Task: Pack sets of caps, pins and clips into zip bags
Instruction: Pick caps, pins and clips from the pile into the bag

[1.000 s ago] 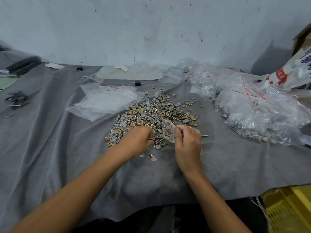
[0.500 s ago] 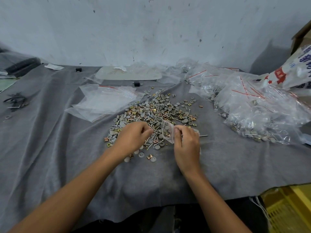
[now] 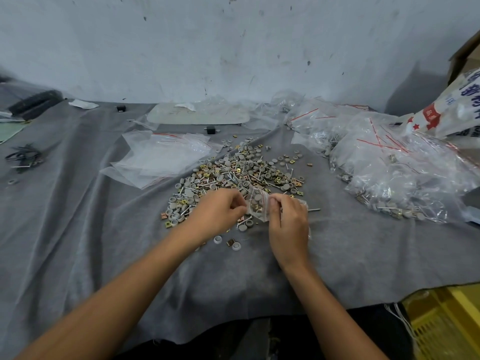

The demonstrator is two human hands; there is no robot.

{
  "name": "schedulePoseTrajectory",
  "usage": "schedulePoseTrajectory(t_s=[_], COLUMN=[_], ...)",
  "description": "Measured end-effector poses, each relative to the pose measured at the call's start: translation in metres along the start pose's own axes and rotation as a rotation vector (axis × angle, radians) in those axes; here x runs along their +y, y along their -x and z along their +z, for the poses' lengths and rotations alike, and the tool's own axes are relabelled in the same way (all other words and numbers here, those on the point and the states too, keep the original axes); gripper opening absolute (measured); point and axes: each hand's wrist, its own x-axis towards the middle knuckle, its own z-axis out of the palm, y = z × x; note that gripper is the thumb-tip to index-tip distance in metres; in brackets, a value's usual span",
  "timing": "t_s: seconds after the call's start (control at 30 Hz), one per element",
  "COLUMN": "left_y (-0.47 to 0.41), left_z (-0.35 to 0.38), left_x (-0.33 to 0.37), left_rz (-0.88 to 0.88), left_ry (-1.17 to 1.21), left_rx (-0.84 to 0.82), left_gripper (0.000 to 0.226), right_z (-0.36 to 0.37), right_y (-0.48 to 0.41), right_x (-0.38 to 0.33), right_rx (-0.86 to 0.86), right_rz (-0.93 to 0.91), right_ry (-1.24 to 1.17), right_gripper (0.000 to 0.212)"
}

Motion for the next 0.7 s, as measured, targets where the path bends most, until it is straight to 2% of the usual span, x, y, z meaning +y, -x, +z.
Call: schedulePoseTrajectory(t_s=[0.13,0.37,0.57,0.7], left_y=[0.004,0.006,0.007,0.009], left_z=[0.010,0.032,0.030,0.027], left_x=[-0.003,-0.003,-0.006,-0.010], left_rz=[0.027,0.153,0.211,0.215], left_ry=[-0.162,-0.404,-0.565,-0.549], left_rx=[-0.109,-0.031,0.058,0.040], left_gripper=[0.014,0.031,0.020,0.025], right_z=[0.001,0.001,0.001,0.001], right_y=[0.000,0.000,0.000,0.000], right_x=[0.000,0.001,0.000,-0.001], right_rx=[0.005,0.026,0.047,0.076], right_rz=[-0.004,-0.018,-0.015,-0.016], right_ry=[-0.003,-0.011,-0.009,-0.039], right_gripper=[0.018,0.017,0.016,0.014])
